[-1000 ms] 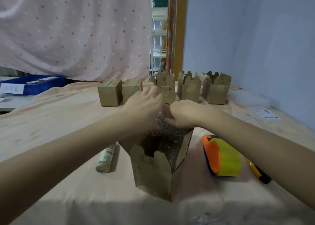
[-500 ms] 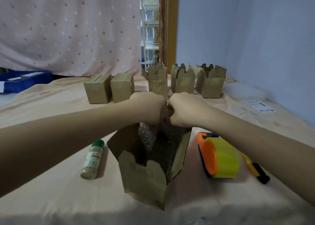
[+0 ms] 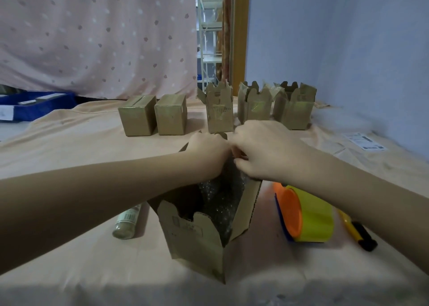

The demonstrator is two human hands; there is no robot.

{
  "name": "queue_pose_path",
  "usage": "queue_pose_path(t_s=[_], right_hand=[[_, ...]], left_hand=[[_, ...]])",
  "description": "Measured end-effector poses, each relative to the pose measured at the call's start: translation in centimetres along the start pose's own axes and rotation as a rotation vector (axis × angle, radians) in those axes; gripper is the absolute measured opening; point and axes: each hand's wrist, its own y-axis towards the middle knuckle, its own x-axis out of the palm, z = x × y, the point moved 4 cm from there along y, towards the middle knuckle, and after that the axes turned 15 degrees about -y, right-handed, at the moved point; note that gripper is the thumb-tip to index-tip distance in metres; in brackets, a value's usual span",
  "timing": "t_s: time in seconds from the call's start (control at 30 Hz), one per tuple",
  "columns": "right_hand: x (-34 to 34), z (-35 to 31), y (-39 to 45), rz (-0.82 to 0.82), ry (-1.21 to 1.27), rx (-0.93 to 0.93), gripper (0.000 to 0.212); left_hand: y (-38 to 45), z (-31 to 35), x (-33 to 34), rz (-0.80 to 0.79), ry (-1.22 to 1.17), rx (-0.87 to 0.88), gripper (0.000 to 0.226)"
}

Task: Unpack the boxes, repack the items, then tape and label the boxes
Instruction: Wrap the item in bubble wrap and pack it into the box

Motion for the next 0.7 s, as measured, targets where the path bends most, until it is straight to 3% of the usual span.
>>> queue_pose_path(t_s=[0.1,0.27,0.37,0.53,0.6,0.7], right_hand=[[-0.3,0.0,-0.5,-0.015,0.001,-0.226,0.023],[1.4,-2.0,-0.9,-0.262,-0.029,-0.544,0.040],[2.9,-2.7,-0.9,-0.496,-0.060,-0.523,0.052],[3.0,-2.5,-0.9,-0.676,0.023,-0.461,0.054],[3.3,-2.5,-0.9,-0.708,0.025,-0.455,0.054],[3.8,-2.9,-1.1,-0.768,0.044,-0.452,0.054]], left_hand=[[-0.1,-0.1,0.1,0.014,-0.035,-0.003,0.025],[-0.1,0.5,0.5,0.040,0.008,0.054,0.021],[-0.1,0.5,0.6,0.016,-0.017,0.082,0.017],[0.5,-0.6,0.2,-0.088,-0.175,0.174,0.044],[0.0,-0.9,-0.8,-0.043,-0.090,0.291,0.041],[-2.0,0.0,-2.6,0.166,0.054,0.758,0.019]])
